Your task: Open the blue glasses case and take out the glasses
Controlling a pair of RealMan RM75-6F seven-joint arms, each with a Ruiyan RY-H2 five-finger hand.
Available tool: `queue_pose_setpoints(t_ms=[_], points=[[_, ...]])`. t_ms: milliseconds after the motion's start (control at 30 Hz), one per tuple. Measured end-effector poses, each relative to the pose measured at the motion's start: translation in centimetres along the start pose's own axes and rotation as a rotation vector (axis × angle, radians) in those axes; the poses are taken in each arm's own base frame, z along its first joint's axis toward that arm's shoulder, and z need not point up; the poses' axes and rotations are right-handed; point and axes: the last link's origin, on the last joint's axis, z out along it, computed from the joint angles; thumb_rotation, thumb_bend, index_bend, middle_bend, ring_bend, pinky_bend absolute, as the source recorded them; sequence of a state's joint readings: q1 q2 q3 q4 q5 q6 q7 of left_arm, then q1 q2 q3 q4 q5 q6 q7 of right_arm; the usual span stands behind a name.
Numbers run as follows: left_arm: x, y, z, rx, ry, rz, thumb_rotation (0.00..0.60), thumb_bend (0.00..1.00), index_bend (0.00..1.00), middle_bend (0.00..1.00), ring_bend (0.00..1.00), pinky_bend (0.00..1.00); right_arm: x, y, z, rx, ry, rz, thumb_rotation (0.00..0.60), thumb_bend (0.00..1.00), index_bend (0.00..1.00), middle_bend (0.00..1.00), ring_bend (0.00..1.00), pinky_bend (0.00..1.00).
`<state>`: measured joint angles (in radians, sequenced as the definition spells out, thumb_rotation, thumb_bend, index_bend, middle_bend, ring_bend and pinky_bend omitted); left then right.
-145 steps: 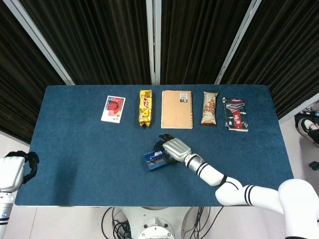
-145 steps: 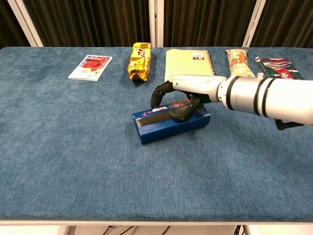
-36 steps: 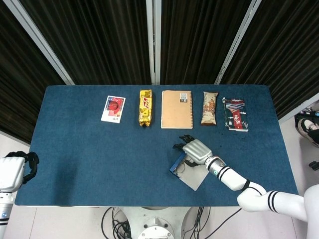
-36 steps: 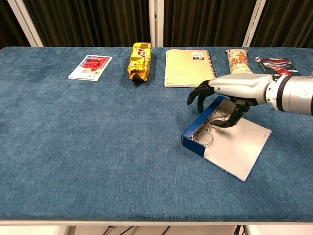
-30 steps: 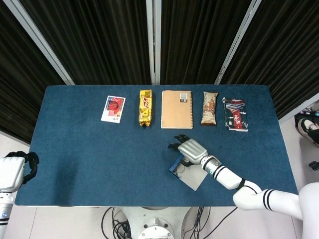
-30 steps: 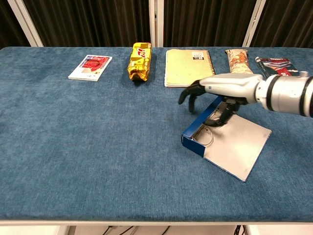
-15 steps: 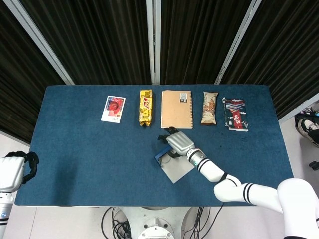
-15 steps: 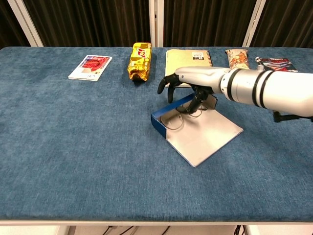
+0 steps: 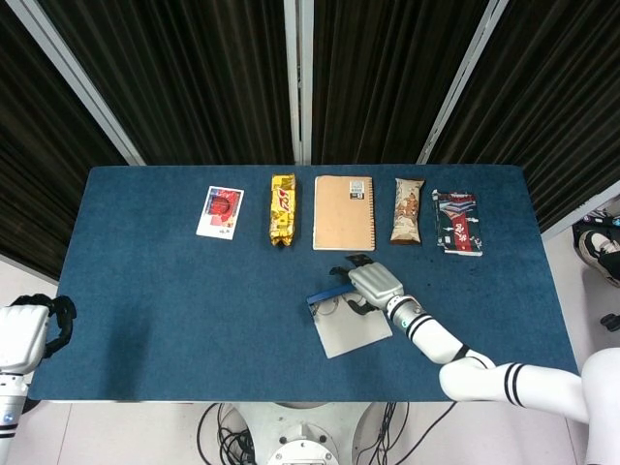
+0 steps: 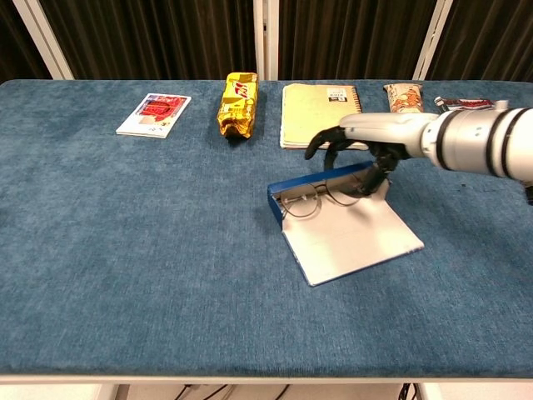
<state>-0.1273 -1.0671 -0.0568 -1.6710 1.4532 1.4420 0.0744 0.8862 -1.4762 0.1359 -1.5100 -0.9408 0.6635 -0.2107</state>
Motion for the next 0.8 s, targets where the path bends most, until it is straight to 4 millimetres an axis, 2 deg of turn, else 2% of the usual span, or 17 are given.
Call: queue_pose_setpoints(t_ms=[167, 500, 800], points=[[0.0, 0.0, 0.0, 0.001, 0.0, 0.0, 0.6, 0.58, 0.66, 0.64, 0.45, 0.44, 0.1, -0.3, 0.4, 0.005, 0.005, -0.003, 0.6, 0.37, 0.18, 0.31, 0.0, 0.0], [0.0, 0.0, 0.0, 0.001, -0.001, -0.005, 0.6, 0.58, 0.66, 0.64, 0.45, 0.44, -0.3, -0.8, 2.1, 0.009, -0.002, -0.037, 0.6, 0.42, 0.34, 0.28, 0.0, 0.0], [0.0, 0.0, 0.0, 0.0, -0.002, -0.005, 0.6, 0.58, 0.66, 0.64, 0.45, 0.44, -0.1, -0.7, 2.3, 0.002, 0.001, -0.035, 0.6, 0.44, 0.41, 0.28, 0.0, 0.0]])
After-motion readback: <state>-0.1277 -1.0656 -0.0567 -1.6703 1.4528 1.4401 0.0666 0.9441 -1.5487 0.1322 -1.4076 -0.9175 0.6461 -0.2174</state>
